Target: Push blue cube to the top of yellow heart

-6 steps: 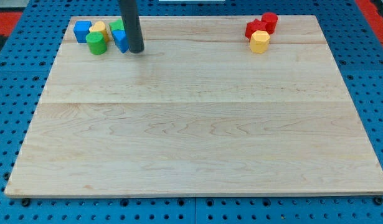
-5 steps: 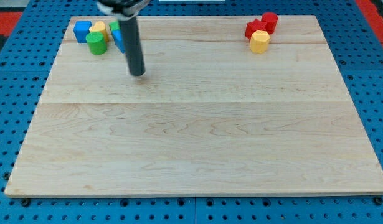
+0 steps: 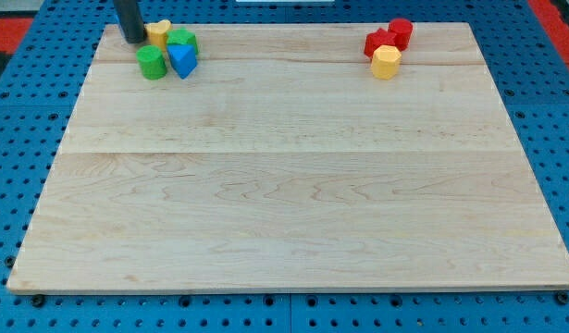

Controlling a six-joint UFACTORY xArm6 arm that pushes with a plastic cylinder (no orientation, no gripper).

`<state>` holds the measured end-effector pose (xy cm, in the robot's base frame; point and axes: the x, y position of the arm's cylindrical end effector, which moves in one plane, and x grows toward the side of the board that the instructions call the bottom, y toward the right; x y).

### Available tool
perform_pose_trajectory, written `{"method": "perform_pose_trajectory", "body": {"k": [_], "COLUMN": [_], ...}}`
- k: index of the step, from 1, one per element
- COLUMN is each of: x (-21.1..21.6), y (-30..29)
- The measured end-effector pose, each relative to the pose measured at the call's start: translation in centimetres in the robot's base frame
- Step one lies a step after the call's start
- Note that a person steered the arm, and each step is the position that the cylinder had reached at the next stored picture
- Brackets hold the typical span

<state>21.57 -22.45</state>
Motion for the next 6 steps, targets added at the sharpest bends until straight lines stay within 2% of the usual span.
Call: {"method": "perform_pose_trajectory", "body": {"k": [2,4,5,6], "x": [1.3,-2.4,-2.4,3.3], "y": [-5.9,-7.8,-6.4,2.4]}}
